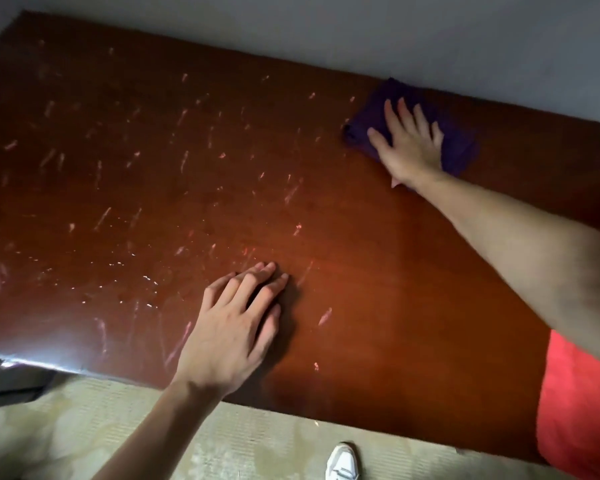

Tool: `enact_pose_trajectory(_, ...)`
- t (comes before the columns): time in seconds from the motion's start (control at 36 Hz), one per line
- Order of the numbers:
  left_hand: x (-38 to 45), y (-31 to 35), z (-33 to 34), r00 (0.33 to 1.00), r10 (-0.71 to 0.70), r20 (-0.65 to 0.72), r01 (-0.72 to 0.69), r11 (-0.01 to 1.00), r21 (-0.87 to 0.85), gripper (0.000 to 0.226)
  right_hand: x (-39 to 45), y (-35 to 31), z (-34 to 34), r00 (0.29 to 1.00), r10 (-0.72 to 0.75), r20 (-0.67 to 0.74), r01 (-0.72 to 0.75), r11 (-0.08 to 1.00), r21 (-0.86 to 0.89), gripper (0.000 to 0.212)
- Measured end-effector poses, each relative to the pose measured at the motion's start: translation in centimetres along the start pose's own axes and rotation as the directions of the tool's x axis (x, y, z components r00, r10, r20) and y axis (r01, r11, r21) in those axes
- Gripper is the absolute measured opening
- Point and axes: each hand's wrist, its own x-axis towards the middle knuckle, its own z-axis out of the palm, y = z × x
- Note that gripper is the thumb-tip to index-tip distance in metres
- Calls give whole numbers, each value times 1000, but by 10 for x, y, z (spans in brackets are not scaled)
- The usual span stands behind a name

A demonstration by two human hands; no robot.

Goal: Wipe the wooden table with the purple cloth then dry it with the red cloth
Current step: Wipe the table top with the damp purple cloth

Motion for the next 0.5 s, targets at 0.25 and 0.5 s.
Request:
enact_pose_trajectory(0.25, -7, 2, 1, 978, 21, -210, -22, 1000, -4, 32, -198, -72, 34, 989, -141, -45, 141, 990, -5, 80)
enact_pose_trajectory(0.5, -45, -56, -34, 965, -80, -248, 106, 990, 96, 27, -347, -124, 53, 956, -295, -6, 293, 953, -77, 73)
